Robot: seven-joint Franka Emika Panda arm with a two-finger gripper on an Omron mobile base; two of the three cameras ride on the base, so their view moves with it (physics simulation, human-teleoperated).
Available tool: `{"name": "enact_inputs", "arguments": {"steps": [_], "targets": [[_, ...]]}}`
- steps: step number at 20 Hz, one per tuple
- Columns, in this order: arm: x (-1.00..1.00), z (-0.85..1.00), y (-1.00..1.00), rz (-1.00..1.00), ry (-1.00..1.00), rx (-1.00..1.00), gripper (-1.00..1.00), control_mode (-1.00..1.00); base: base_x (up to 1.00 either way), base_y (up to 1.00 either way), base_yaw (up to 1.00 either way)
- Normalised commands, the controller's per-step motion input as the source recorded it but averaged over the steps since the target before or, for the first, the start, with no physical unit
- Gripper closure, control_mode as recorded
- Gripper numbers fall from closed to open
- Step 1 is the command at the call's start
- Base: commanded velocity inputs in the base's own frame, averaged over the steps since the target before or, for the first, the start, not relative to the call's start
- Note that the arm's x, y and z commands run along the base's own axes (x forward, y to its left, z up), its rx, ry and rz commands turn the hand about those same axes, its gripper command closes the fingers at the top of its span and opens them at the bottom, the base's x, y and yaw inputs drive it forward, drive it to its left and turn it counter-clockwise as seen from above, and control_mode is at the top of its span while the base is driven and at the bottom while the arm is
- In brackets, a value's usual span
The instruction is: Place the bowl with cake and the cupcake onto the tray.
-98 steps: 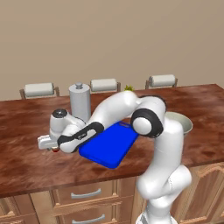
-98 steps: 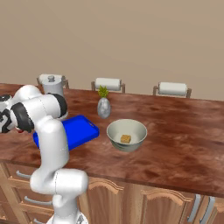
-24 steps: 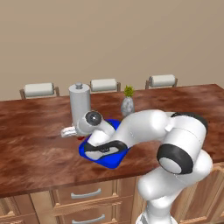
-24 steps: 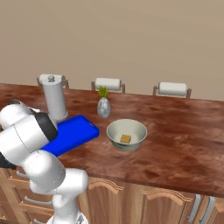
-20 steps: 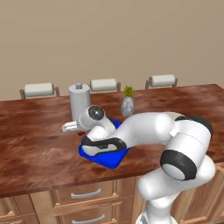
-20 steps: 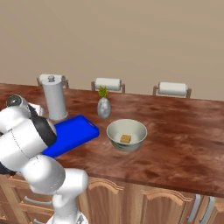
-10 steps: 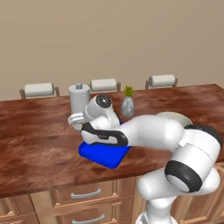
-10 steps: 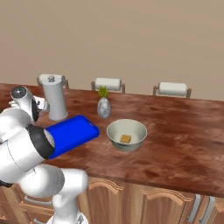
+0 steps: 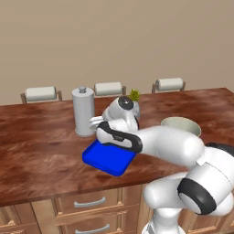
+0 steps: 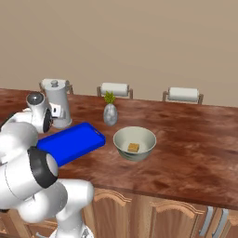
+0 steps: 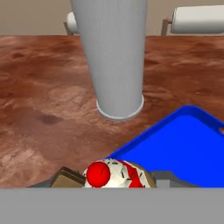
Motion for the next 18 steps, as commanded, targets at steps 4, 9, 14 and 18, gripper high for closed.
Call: {"name": "enact_inputs", "arguments": {"steps": [4, 9, 14, 18], "targets": [[0.00, -0.08, -0.50, 0.01, 0.00, 0.00, 1.00, -1.00, 0.00, 0.00, 0.00], [0.00, -0.16, -0.41, 0.01, 0.00, -0.01, 1.00, -1.00, 0.00, 0.00, 0.00], [0.00, -0.12, -0.38, 0.01, 0.00, -0.02, 1.00, -1.00, 0.00, 0.00, 0.00], [0.01, -0.09, -0.38, 0.00, 0.00, -0.03, 1.00, -1.00, 0.00, 0.00, 0.00]]}}
